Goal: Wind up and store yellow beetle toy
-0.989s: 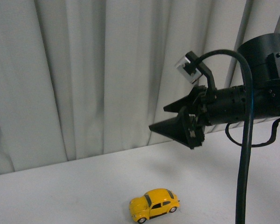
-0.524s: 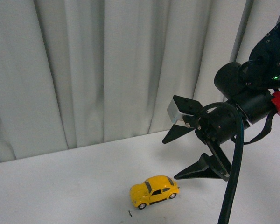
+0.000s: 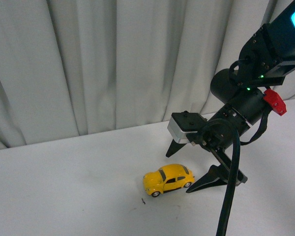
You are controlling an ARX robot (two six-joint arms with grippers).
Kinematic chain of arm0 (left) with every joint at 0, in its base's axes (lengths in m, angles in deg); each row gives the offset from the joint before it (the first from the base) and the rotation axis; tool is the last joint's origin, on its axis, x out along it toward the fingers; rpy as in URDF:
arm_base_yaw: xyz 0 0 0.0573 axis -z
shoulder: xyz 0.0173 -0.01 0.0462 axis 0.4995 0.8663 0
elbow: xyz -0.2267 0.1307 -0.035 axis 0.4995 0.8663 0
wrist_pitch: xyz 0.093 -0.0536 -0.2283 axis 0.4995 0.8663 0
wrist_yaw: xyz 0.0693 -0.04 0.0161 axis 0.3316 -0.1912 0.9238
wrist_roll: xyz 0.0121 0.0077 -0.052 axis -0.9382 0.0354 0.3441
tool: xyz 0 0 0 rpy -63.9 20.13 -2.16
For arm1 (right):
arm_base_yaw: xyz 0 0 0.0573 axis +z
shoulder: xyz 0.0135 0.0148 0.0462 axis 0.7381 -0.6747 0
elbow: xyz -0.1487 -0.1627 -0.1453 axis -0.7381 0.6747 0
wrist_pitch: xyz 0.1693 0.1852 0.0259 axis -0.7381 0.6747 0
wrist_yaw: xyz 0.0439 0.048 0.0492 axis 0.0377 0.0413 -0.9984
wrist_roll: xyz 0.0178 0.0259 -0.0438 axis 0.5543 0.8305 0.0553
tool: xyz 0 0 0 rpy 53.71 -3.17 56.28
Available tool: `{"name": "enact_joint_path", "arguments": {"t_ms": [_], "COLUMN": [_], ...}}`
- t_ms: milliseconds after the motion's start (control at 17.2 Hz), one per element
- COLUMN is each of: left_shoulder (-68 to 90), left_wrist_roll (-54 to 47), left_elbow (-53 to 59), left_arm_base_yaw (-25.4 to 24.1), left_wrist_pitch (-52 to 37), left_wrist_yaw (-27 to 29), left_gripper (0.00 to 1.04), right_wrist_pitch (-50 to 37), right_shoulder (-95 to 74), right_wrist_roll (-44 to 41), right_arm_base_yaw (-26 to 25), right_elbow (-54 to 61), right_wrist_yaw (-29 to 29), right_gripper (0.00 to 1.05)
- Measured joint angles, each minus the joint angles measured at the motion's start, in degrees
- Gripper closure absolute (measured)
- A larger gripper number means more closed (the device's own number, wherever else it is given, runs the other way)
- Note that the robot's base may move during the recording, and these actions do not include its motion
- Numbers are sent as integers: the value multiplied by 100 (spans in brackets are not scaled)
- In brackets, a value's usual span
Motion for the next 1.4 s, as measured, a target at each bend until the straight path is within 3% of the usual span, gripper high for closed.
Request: {"name": "enact_joint_path", "arguments": {"t_ms": [582, 931, 1397], "left_shoulder": [0, 0, 0], "left_wrist_roll": [0, 0, 0], "left_elbow": [0, 0, 0], "left_arm_base_yaw": [0, 0, 0], "left_wrist_pitch": [0, 0, 0], "left_wrist_yaw": [0, 0, -2], "left_gripper": [7, 7, 7], "right_wrist_pitch": [-380, -461, -763], "right_shoulder": [-509, -520, -472], "right_wrist_roll": [166, 474, 1106], "right_arm_base_yaw": [212, 372, 590], "right_elbow": [-170, -313, -138], "right_wrist_yaw": [367, 330, 140], "right_gripper": [7, 62, 63]}}
